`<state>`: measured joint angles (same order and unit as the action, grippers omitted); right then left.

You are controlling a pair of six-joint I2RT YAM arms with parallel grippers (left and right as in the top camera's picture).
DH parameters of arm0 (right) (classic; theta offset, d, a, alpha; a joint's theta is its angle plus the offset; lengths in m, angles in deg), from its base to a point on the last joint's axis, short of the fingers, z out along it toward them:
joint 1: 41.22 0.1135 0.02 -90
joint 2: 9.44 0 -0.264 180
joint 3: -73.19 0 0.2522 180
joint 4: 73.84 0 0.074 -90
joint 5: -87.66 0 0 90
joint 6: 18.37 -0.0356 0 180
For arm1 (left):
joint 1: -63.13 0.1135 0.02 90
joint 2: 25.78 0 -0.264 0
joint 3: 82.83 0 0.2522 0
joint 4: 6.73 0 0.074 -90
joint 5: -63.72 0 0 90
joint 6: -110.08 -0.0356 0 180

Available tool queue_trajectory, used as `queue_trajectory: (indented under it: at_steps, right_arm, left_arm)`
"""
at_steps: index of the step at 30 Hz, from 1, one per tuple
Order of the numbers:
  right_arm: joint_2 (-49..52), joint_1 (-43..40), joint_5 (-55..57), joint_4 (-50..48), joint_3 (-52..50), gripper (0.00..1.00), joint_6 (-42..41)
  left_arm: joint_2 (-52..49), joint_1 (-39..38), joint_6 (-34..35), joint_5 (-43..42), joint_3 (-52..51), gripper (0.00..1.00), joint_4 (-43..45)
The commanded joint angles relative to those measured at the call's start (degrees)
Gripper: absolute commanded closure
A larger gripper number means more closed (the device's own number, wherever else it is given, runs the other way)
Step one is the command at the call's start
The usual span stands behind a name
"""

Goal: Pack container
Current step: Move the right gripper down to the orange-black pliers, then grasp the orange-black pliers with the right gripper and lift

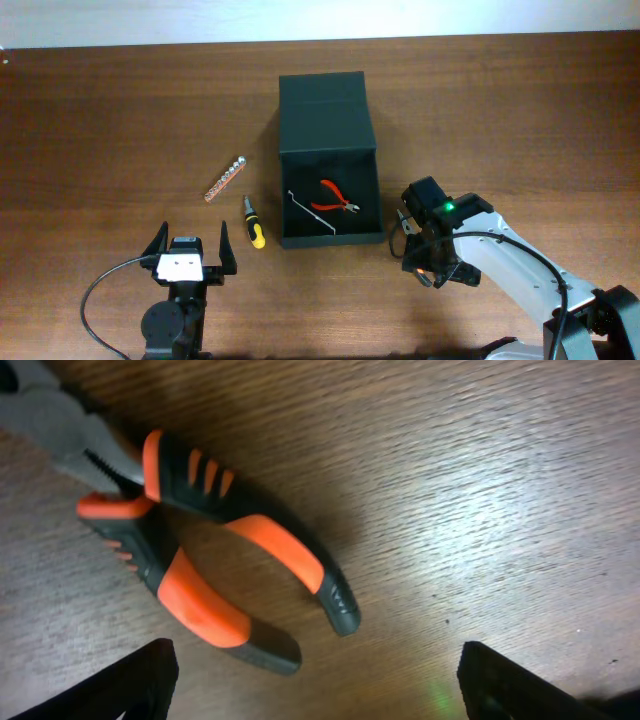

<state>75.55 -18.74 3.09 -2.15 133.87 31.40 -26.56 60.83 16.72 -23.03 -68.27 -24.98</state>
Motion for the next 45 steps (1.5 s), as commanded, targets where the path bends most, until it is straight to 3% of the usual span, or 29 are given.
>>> queue_trajectory:
  at_steps: [1,10,16,22,38,45]
  right_arm:
    - [-1.0,-0.2,3.3,-0.2,-0.1,0.11,-2.3]
    - [-1.0,-9.1,4.2,-0.3,-0.1,0.1,4.8]
    - [-1.0,-12.8,-6.0,-3.5,-0.1,0.1,21.8]
    - [-1.0,-12.7,-8.0,-4.7,-0.2,0.1,31.5]
    - [-1.0,-12.8,-5.9,-11.5,-5.9,0.09,31.2]
    - [-1.0,-12.8,-5.9,-13.2,-7.0,0.34,31.2]
  left_arm:
    - [0.4,-0.2,0.1,-0.5,-0.3,0.01,0.0]
    - [0.4,-0.2,0.1,-0.5,-0.3,0.01,0.0]
    - [0.4,-0.2,0.1,-0.5,-0.3,0.01,0.0]
    - [0.4,-0.2,0.1,-0.5,-0.3,0.01,0.0]
    - [0.4,-0.2,0.1,-0.5,-0.3,0.01,0.0]
    - [0.4,-0.2,0.1,-0.5,-0.3,0.01,0.0]
